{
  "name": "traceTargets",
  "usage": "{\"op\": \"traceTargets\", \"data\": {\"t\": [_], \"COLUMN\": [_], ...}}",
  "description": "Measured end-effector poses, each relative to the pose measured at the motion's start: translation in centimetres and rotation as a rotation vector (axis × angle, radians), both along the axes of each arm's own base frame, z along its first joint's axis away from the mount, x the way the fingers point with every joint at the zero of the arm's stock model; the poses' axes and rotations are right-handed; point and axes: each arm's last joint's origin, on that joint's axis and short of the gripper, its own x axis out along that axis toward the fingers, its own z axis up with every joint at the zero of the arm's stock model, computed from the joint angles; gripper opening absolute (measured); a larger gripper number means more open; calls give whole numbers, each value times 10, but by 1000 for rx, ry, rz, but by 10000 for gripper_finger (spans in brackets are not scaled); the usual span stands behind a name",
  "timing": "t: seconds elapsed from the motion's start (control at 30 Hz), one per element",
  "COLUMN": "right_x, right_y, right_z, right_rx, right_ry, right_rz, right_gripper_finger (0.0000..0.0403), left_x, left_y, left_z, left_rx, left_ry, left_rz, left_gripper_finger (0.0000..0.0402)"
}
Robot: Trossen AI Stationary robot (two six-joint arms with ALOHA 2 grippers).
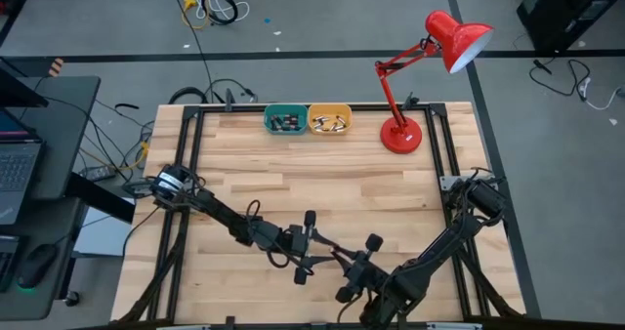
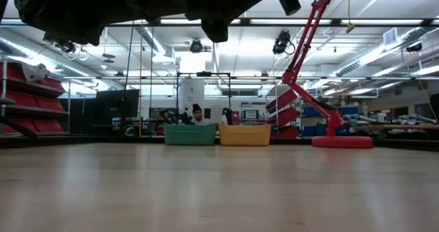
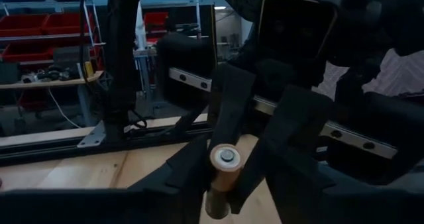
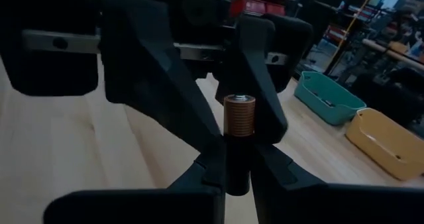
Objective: Sort batteries
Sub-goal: Put the black battery into the blue bin
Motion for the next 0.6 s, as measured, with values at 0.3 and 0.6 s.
{"op": "traceTargets", "data": {"t": [0.3,0.6], "right_x": [1,2], "right_y": [2,0], "right_z": [1,1], "right_rx": [28,32], "right_ry": [-30,-44], "right_rz": [-4,-16], "right_gripper_finger": [39,83], "left_x": [0,1], "left_y": [1,5], "left_z": [0,1], "left_rx": [3,-2], "left_ry": [-1,-11], "left_rz": [6,123], "left_gripper_finger": [67,67]}}
